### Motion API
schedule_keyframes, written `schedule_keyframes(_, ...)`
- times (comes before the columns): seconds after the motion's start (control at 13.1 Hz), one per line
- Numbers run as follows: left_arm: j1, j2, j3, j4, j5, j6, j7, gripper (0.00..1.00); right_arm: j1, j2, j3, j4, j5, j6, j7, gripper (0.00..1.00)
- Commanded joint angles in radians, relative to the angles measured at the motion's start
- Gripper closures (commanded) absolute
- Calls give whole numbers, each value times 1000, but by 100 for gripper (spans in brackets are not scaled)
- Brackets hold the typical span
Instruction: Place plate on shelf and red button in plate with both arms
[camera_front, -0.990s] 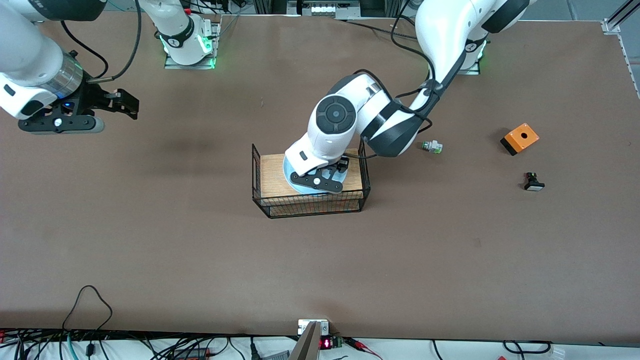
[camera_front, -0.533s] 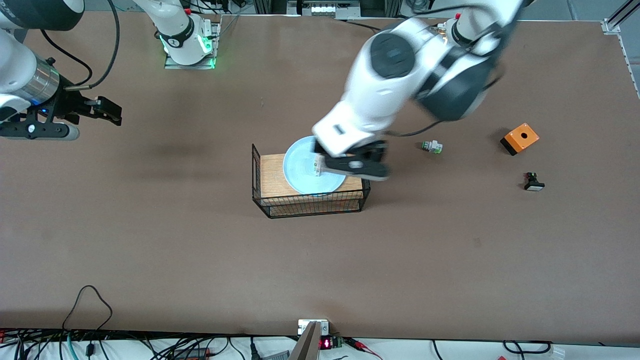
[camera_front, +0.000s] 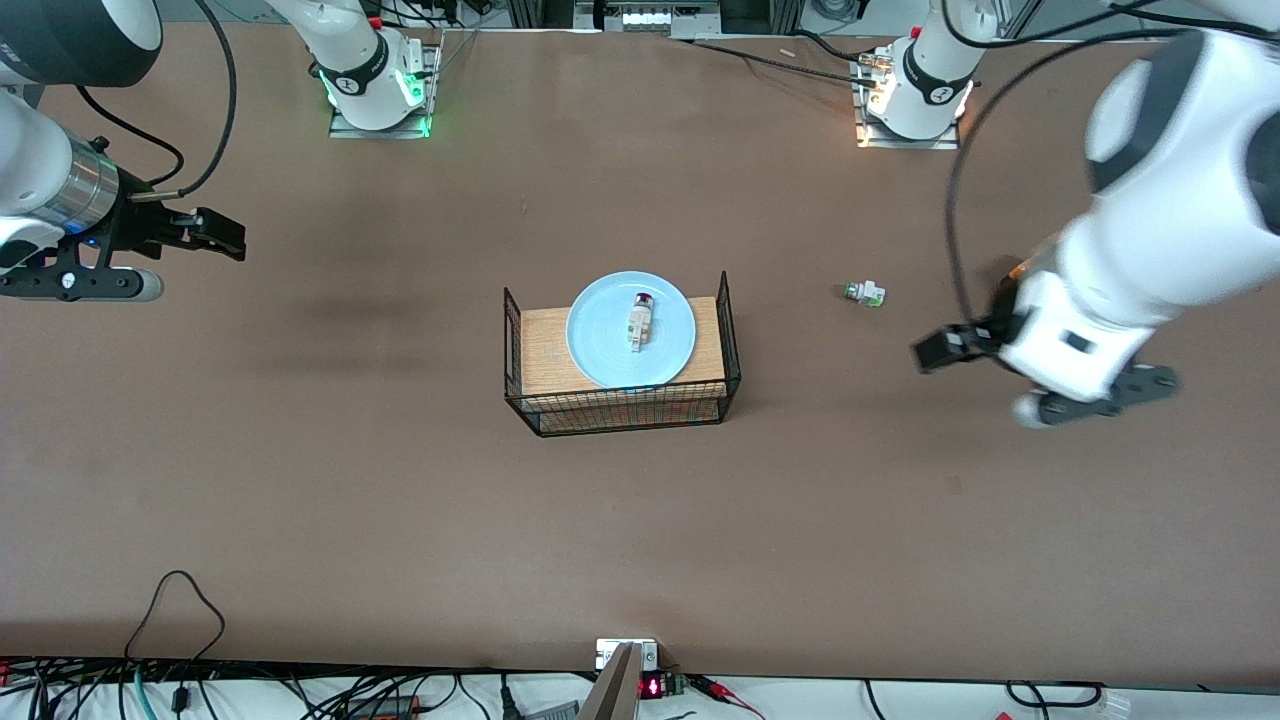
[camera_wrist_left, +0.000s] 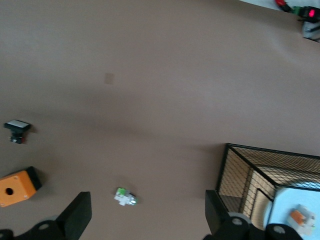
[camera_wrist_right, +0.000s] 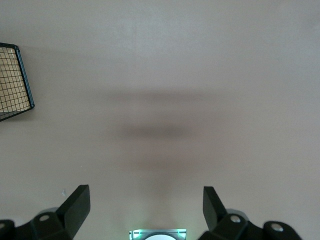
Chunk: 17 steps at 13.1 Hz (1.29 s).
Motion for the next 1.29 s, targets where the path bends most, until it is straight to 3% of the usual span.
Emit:
schedule_keyframes(0.0, 77, -52, -5, -35, 9, -43, 175, 0, 10, 12, -10, 27, 2, -23, -13, 0)
schedule_keyframes(0.23, 99, -165, 93, -174, 2, 4, 408, 0, 11, 12, -10, 27, 4, -23, -13, 0)
schedule_keyframes(0.46, 21, -298, 246, -381, -9, 144, 478, 0, 10, 12, -10, 27, 4, -23, -13, 0)
schedule_keyframes(0.61, 15, -357, 259, -481, -36, 193, 478, 0, 10, 12, -10, 27, 4, -23, -15, 0)
schedule_keyframes(1.07, 45, -401, 256, -503, -53, 177, 478, 0, 11, 12, -8, 27, 4, -23, -16, 0)
schedule_keyframes(1.22, 50, -431, 258, -553, -54, 183, 478, 0, 10, 12, -8, 27, 4, -25, -16, 0)
